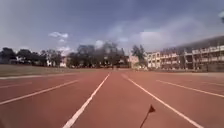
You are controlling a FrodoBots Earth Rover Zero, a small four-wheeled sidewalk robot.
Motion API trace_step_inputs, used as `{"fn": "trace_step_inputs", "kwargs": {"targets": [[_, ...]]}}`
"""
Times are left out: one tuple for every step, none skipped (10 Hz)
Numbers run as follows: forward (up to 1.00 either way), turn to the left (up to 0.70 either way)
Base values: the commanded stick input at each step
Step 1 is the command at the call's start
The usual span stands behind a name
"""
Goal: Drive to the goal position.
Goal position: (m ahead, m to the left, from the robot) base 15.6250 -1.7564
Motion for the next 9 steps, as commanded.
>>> {"fn": "trace_step_inputs", "kwargs": {"targets": [[0.70,0.00],[0.70,0.00],[0.70,0.00],[0.70,0.00],[0.70,0.00],[0.70,0.00],[0.70,0.00],[0.70,0.00],[0.70,0.00]]}}
